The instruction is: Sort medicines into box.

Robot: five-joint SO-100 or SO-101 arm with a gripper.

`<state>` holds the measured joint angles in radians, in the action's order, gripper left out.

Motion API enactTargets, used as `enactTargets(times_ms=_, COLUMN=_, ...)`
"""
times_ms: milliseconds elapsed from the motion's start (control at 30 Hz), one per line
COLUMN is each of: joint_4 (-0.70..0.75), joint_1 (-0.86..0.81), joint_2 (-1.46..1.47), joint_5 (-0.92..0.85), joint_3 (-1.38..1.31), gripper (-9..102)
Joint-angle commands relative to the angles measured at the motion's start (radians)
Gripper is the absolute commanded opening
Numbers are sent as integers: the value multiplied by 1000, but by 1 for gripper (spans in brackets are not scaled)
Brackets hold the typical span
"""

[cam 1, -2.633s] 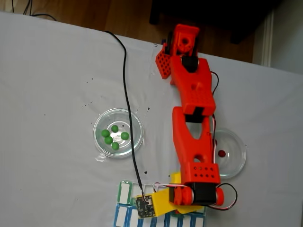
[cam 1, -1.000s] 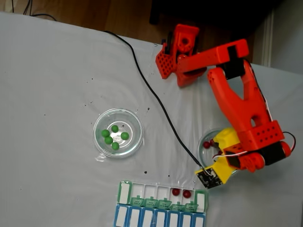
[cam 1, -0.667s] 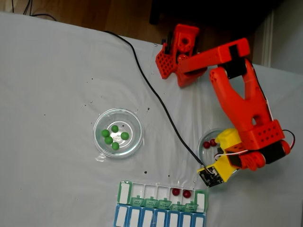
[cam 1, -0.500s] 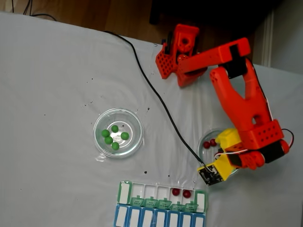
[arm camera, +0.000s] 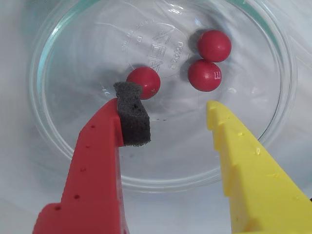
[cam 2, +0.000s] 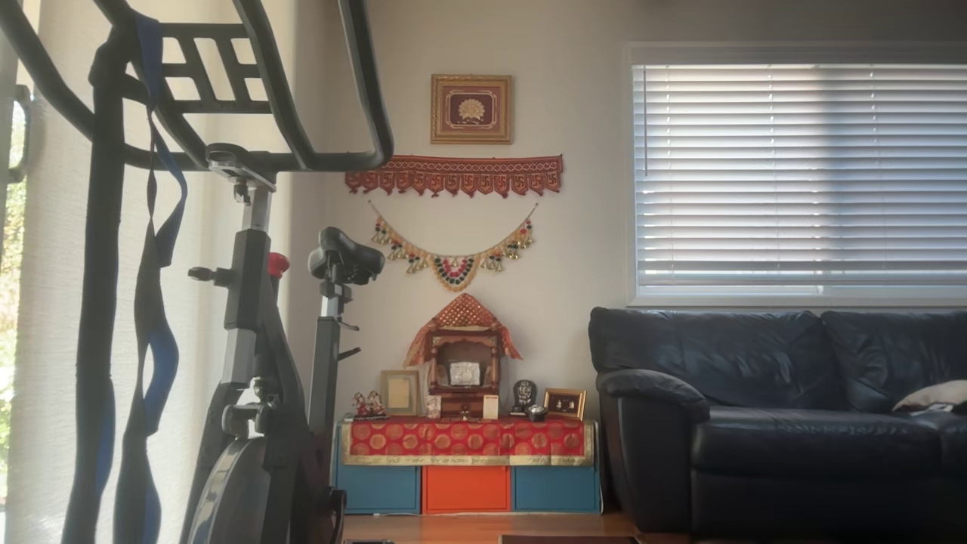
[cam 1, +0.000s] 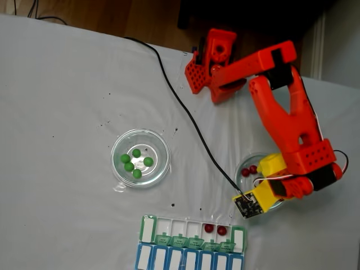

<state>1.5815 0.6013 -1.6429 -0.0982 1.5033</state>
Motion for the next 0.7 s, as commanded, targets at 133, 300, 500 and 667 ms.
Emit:
enactTargets(times_ms=133, joint_4=-35, joint_1=34, joint_2=-112, joint_5=2, joint_3=29, gripper=23)
enactTargets(times_ms=300, joint_4=-52, joint_1=41, joint_2=-110, joint_5=-21, joint_3=44, gripper=24)
enactTargets(times_ms=500, joint_4=-74, joint_1=40, joint_2=-110, joint_5=-34, joint_3=44, gripper=26)
enactTargets(times_ms=667, joint_4=-103, joint_1=41, joint_2=-112, joint_5=-35, joint_3=60, gripper=26)
